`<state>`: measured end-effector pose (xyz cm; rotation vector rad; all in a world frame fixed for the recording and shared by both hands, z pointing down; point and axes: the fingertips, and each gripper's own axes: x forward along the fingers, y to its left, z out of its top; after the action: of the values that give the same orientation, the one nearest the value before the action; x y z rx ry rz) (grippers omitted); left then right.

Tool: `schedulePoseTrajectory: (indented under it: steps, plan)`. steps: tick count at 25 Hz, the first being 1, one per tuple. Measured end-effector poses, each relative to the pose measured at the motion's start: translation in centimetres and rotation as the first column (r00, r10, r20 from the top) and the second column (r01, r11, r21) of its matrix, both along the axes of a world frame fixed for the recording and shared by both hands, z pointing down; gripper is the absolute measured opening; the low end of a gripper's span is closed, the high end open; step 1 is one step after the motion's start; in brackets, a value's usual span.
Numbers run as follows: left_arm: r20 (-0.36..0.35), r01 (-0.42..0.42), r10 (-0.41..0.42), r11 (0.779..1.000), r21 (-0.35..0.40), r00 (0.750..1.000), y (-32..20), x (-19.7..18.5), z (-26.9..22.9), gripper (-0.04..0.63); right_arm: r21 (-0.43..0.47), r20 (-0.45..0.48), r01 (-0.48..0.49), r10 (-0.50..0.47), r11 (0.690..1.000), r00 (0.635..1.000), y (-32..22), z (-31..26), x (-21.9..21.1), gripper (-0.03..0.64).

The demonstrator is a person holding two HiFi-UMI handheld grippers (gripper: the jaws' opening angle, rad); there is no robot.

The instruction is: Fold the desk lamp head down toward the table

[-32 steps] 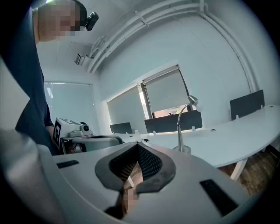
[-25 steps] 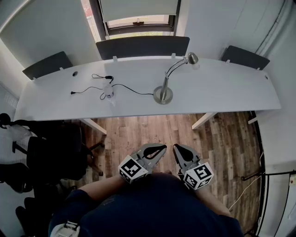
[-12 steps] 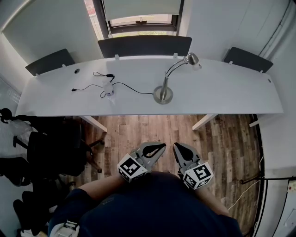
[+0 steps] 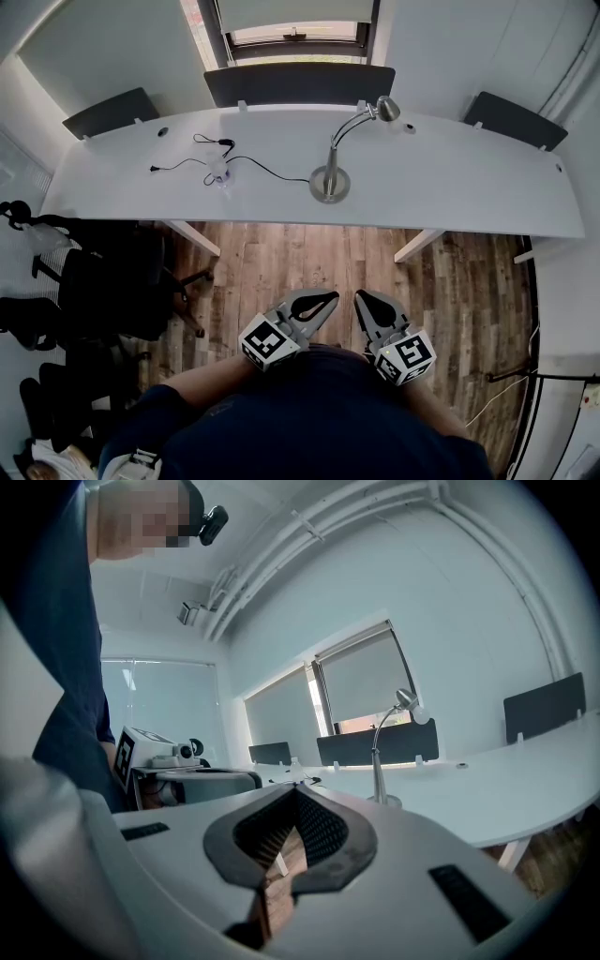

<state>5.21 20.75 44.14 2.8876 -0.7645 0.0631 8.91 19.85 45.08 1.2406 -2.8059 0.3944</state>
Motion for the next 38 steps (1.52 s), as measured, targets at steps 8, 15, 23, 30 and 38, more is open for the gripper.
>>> schedulePoseTrajectory:
  steps: [8,15,23,30,38]
  plan:
    - [-0.021,0.003,-0.004,1.000,-0.014,1.000,-2.2,1.4,0.2,0.006,0.013,-0.043,-0.002,0.003,1.000,0.999,-1.8,0.4,2.0,0.009]
    - [-0.045,-0.017,0.017,1.000,-0.006,0.999,-8.7,0.4,0.1,0.006,0.027,-0.087,-0.057,0.059,0.998,0.994,-7.5,0.1,1.5,0.009]
    - [-0.044,-0.096,0.097,0.995,0.020,0.994,-17.7,-1.3,-0.9,0.006,0.049,-0.142,-0.109,0.115,0.993,0.983,-16.1,-1.4,-0.7,0.009]
    - [-0.043,-0.175,0.177,0.984,0.036,0.983,-24.1,-2.9,-1.3,0.006,0.044,-0.193,-0.163,0.169,0.986,0.967,-22.6,-2.4,-3.1,0.009]
    - [-0.031,-0.193,0.193,0.981,0.013,0.981,-28.4,-2.5,0.0,0.006,0.091,-0.253,-0.185,0.203,0.978,0.946,-27.0,-3.0,-1.8,0.009]
